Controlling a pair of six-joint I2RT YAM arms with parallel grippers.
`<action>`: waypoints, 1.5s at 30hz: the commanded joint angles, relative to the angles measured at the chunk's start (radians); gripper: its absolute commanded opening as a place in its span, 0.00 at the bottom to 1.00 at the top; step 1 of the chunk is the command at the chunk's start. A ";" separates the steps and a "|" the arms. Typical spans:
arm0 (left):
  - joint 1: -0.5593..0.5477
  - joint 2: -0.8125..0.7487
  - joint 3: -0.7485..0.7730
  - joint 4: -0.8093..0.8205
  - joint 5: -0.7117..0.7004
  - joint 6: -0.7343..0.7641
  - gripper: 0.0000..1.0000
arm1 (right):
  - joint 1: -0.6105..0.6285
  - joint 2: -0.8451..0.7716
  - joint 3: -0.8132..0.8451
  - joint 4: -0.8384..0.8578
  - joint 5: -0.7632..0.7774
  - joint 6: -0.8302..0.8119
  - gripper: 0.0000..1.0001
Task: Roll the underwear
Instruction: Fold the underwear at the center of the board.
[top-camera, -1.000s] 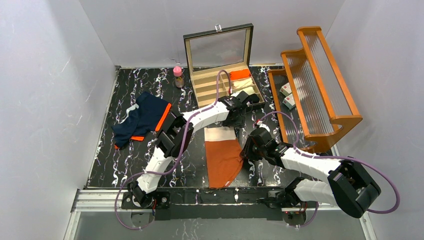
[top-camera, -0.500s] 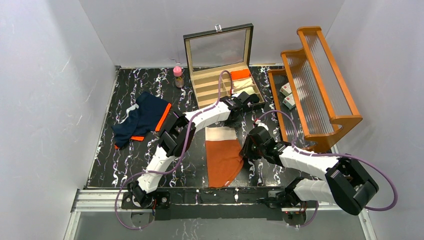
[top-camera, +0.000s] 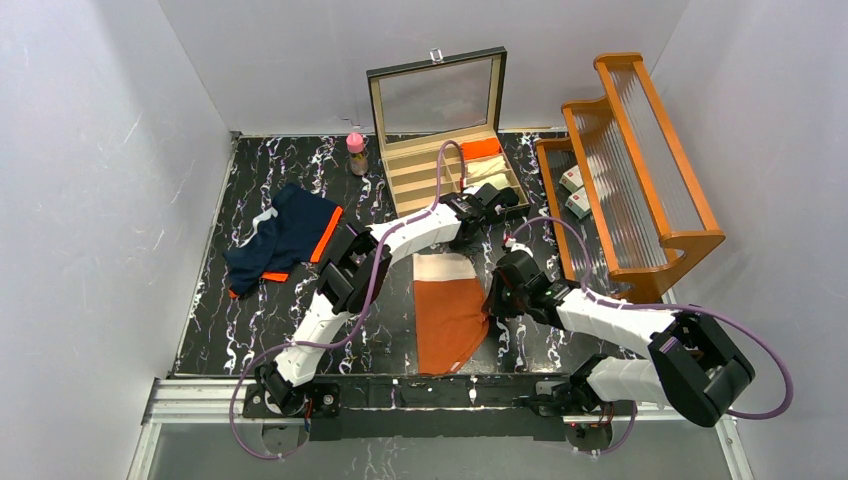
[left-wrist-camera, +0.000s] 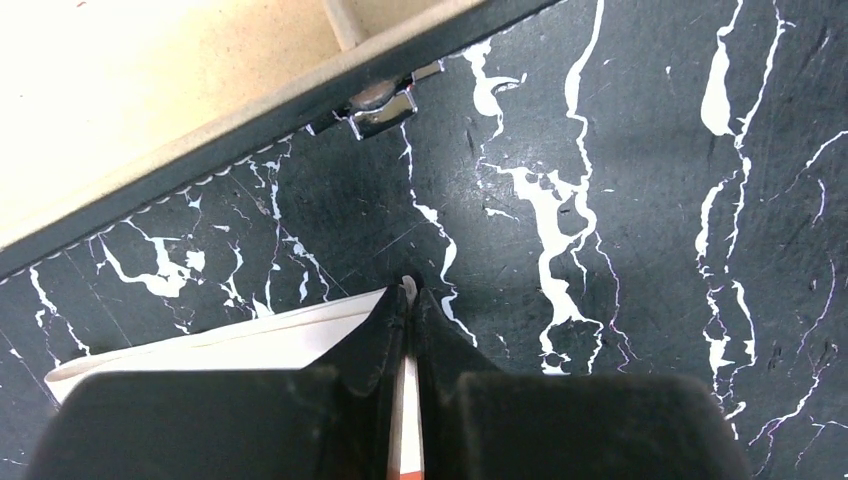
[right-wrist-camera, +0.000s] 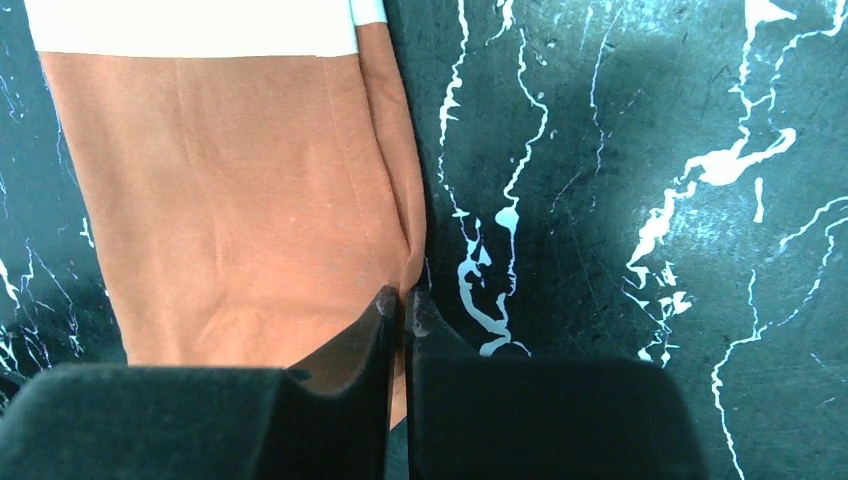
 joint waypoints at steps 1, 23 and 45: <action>-0.008 0.004 -0.056 0.012 0.010 -0.033 0.00 | -0.005 -0.023 0.059 -0.050 -0.020 -0.069 0.07; 0.102 -0.447 -0.660 0.650 0.165 -0.157 0.00 | 0.081 -0.027 0.219 -0.298 0.155 -0.068 0.01; 0.232 -0.640 -0.971 0.941 0.365 -0.059 0.00 | 0.364 0.199 0.438 -0.418 0.385 0.068 0.01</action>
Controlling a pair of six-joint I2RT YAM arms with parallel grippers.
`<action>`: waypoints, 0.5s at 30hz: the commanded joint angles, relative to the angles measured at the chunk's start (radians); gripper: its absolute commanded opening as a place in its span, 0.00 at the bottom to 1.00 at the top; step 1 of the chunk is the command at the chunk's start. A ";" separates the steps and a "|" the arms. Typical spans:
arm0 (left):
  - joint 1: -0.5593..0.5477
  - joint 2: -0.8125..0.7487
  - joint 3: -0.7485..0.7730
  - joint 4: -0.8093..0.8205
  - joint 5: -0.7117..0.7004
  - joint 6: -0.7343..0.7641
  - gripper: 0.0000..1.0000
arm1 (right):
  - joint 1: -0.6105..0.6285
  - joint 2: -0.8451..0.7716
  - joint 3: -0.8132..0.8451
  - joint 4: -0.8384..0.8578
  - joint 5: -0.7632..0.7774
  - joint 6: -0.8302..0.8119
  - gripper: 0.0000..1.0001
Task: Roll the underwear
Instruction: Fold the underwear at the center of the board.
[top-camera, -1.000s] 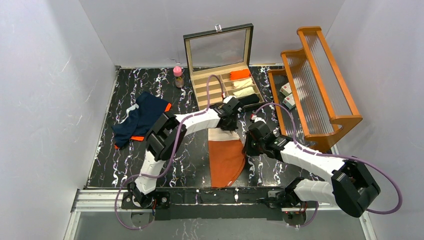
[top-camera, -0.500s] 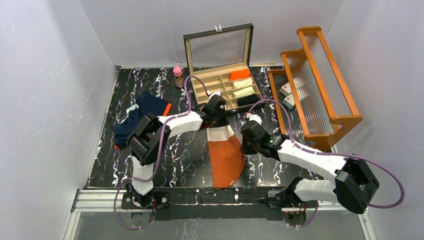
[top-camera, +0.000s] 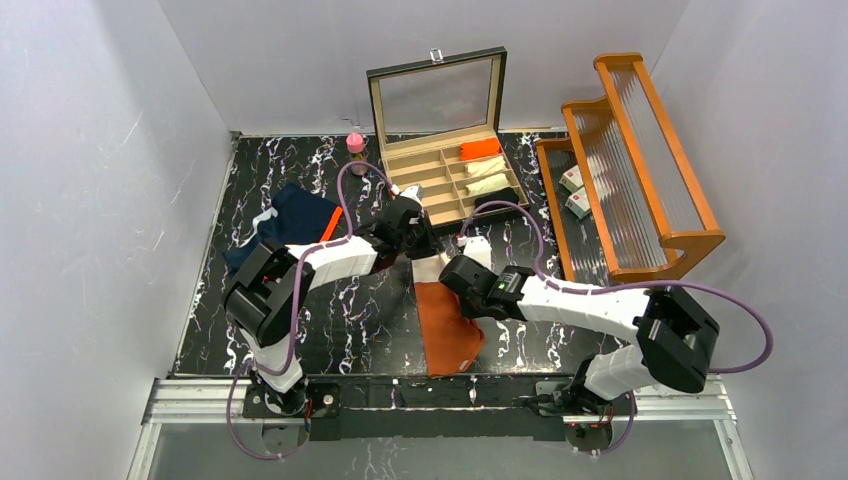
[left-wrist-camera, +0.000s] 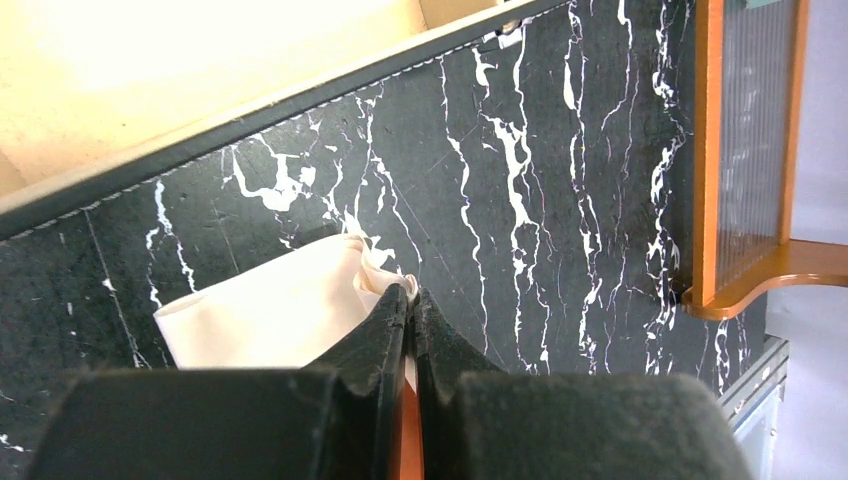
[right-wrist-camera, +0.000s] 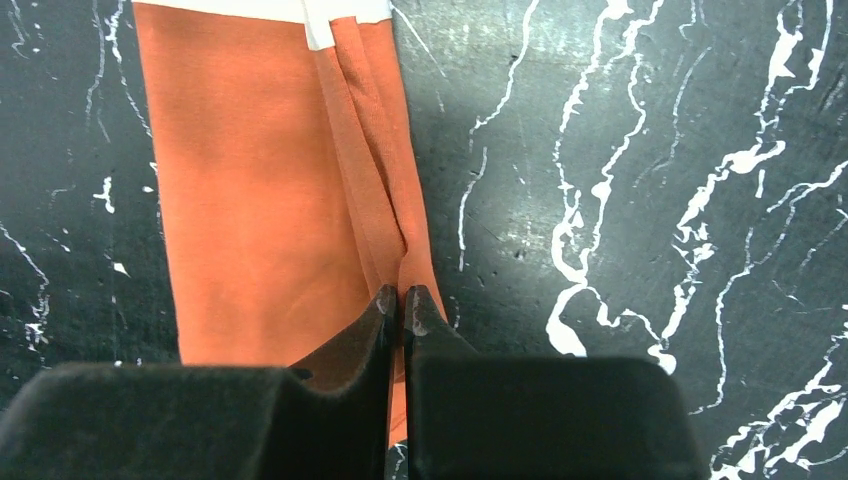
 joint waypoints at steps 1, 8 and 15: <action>0.046 -0.057 -0.035 0.084 0.084 0.053 0.00 | 0.031 0.036 0.069 -0.018 0.025 0.038 0.01; 0.084 -0.058 -0.079 0.107 0.131 0.078 0.00 | 0.085 0.158 0.163 -0.054 0.026 0.080 0.01; 0.109 -0.079 -0.106 0.116 0.155 0.087 0.00 | 0.125 0.252 0.243 -0.072 0.019 0.109 0.01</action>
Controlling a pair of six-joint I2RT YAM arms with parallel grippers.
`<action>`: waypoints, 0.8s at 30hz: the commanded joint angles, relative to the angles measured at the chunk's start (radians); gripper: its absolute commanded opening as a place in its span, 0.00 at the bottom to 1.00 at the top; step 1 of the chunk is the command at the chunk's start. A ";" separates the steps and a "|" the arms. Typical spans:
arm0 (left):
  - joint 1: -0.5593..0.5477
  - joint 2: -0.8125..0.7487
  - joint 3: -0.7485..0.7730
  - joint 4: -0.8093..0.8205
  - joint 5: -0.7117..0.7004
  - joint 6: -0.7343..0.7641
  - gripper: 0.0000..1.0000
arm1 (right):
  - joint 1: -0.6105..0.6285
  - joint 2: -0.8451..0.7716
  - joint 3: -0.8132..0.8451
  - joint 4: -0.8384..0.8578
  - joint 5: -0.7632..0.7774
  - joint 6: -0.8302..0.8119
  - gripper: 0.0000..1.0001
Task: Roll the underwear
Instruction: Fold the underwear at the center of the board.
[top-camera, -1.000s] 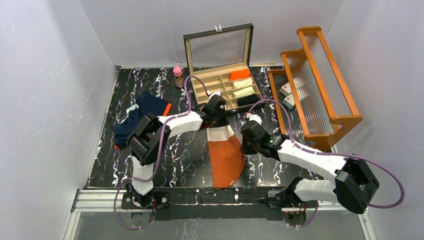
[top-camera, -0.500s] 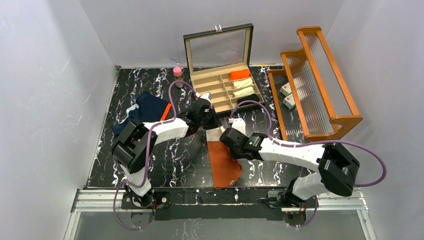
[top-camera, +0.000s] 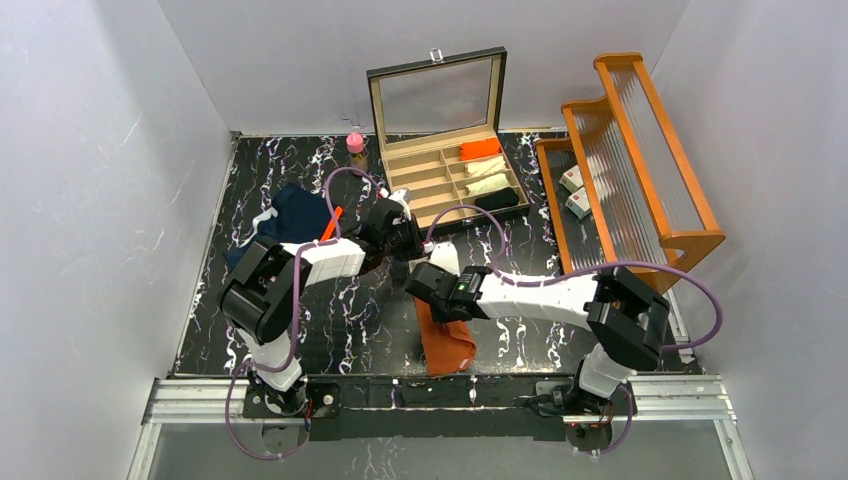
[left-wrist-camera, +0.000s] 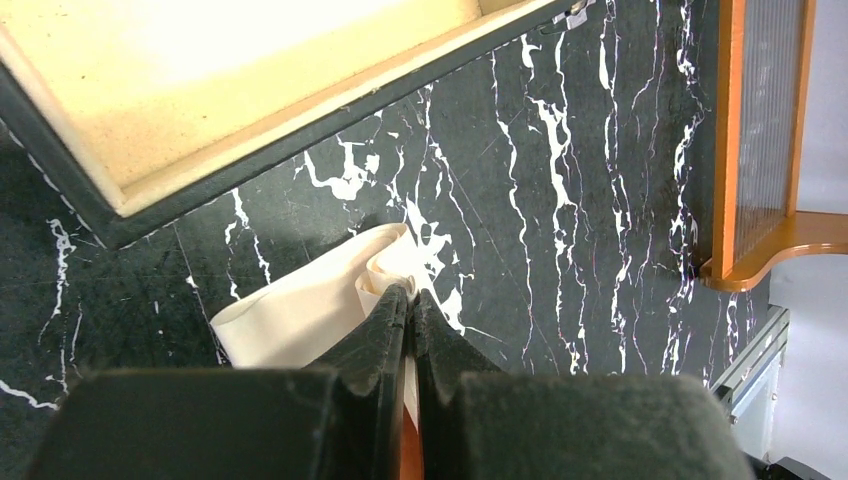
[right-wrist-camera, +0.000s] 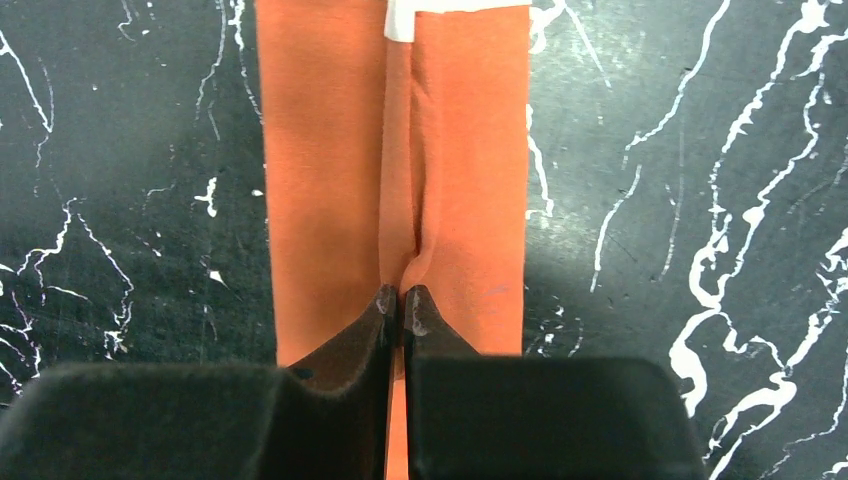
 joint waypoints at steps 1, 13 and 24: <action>0.016 -0.074 -0.013 0.020 0.014 0.036 0.00 | 0.020 0.034 0.067 -0.044 0.013 0.044 0.01; 0.032 -0.086 -0.053 0.011 0.015 0.074 0.00 | 0.024 0.058 0.086 -0.025 -0.004 0.039 0.04; 0.039 -0.057 -0.043 -0.022 -0.007 0.120 0.00 | 0.025 0.078 0.094 0.021 -0.045 0.032 0.10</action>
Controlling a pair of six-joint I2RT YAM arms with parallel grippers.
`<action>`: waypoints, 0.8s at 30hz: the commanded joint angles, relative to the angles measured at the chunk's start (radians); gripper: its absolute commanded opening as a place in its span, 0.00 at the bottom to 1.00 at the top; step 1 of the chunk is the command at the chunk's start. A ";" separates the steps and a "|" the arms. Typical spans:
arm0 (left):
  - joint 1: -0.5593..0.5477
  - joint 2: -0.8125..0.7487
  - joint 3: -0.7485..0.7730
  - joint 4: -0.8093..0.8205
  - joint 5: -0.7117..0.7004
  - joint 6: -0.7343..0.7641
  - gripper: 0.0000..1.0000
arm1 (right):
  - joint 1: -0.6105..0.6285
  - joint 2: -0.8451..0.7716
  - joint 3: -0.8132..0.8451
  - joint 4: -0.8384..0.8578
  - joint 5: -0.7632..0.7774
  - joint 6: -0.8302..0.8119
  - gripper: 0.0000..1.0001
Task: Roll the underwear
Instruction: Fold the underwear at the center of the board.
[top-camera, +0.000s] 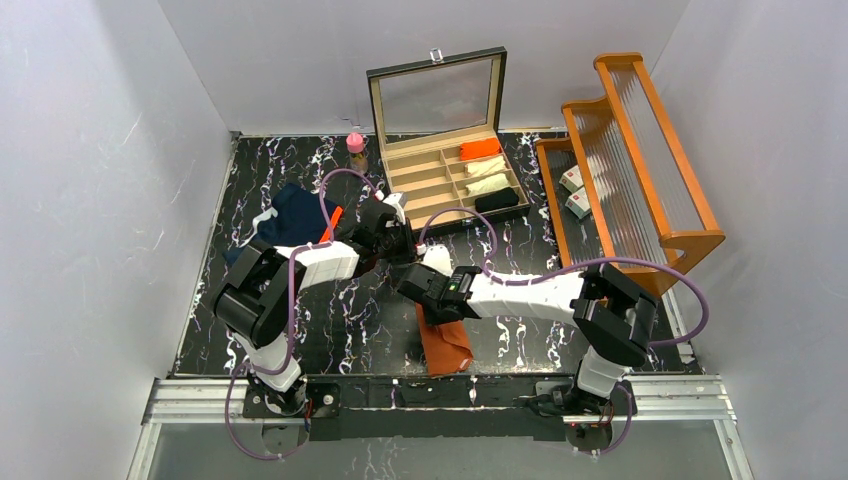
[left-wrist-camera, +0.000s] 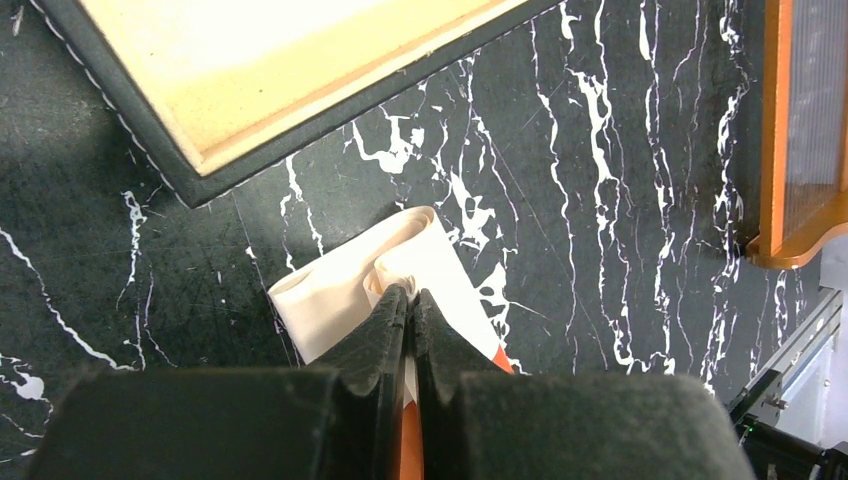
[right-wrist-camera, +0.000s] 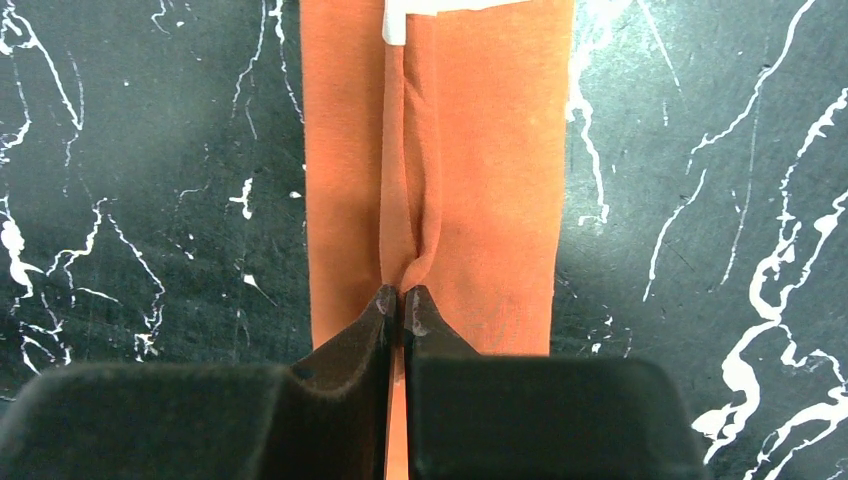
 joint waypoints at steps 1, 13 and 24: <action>0.009 -0.018 0.009 -0.016 -0.024 0.043 0.00 | 0.008 0.011 0.046 0.021 -0.019 0.002 0.11; 0.009 0.026 0.035 -0.059 -0.034 0.089 0.04 | 0.008 0.047 0.078 0.027 -0.054 -0.026 0.26; 0.009 -0.029 0.062 -0.138 -0.051 0.114 0.38 | 0.008 -0.122 -0.007 0.148 -0.161 -0.065 0.49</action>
